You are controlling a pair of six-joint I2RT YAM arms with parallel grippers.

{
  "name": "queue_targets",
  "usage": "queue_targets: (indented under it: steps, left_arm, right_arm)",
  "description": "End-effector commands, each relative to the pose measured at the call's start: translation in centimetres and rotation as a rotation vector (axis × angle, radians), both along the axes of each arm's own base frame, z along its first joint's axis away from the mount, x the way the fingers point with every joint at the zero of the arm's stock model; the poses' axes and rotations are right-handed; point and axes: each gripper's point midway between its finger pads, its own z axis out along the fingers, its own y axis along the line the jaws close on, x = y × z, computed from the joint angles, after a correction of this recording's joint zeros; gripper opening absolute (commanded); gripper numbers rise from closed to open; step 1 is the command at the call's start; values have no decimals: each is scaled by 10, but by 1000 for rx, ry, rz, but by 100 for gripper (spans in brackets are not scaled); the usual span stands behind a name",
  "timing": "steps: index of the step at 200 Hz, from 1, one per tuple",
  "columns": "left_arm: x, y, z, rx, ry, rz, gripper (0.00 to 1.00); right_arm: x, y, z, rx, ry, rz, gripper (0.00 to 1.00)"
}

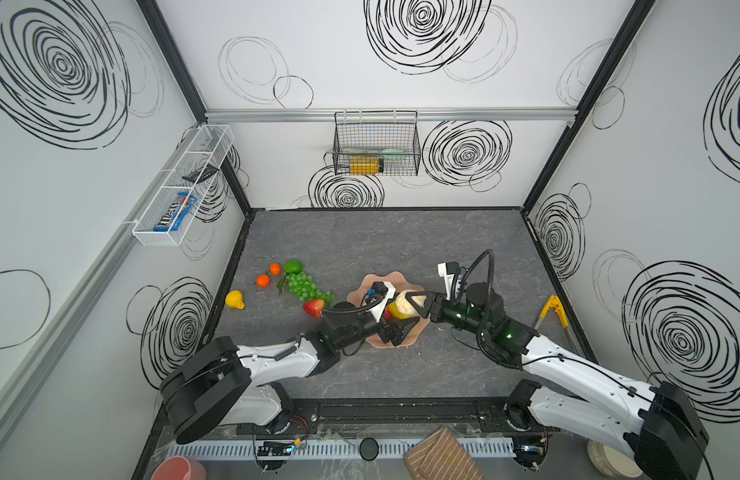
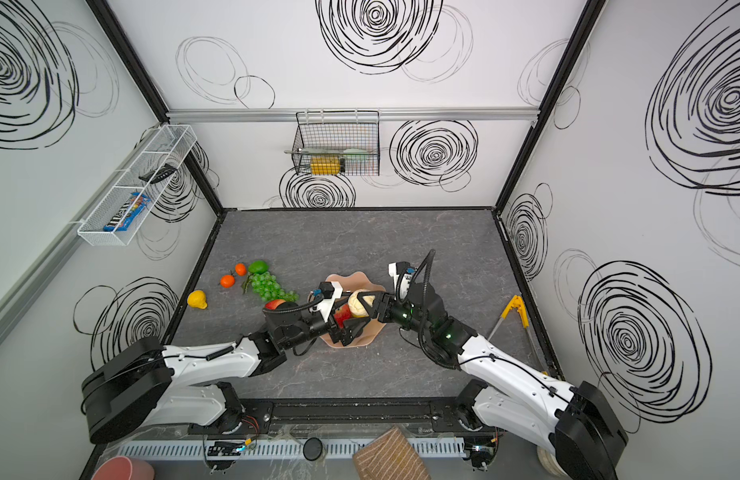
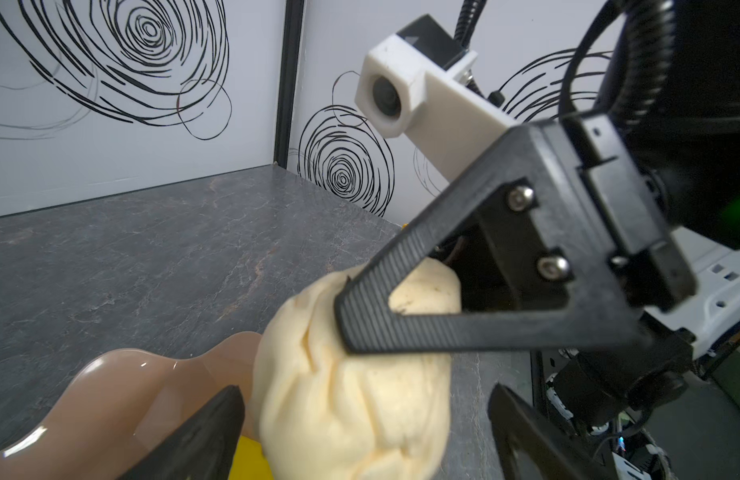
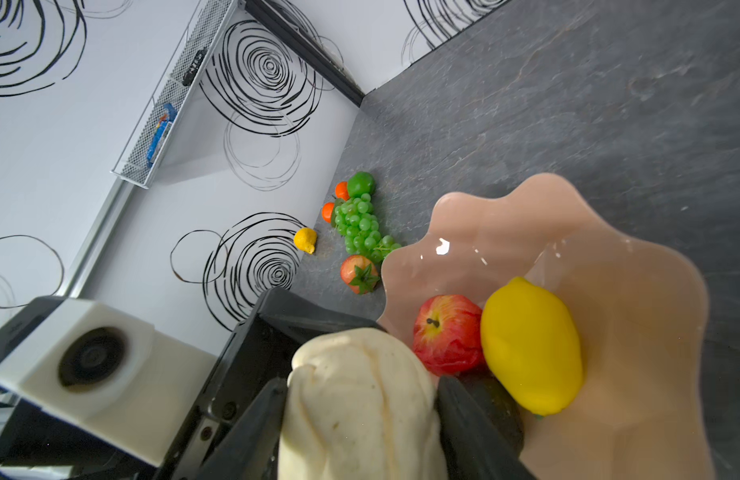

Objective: Place and organize the fake fruits in the fruit bowl
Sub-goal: 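Carry the cream pear to the bowl with left gripper while right gripper grasps it, then lower the cream pear into the bowl with the right gripper while the left withdraws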

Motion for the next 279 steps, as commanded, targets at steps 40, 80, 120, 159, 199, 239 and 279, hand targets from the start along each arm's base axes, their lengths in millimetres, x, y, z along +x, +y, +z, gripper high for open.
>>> queue_targets:
  steps: [40,80,120,159,199,239,279]
  left_arm:
    - [15,69,12,-20,-30,312,98]
    - [35,133,10,-20,-55,617,97]
    - [45,176,1,-64,-1,768,97]
    - [44,186,2,-72,-3,810,97]
    - [46,191,1,-68,1,839,97]
    - [45,194,1,-70,0,850,97]
    - [45,194,2,-73,-1,851,96]
  right_arm:
    - [33,-25,-14,-192,-58,-77,48]
    - [47,-17,-23,-270,-65,-48,47]
    - [64,-4,-26,-347,-82,-9,46]
    - [81,13,-37,-403,-75,39,46]
    - [93,37,-51,-481,-60,112,45]
    - [99,58,-66,-538,-22,162,45]
    - [100,77,-81,-625,-8,200,45]
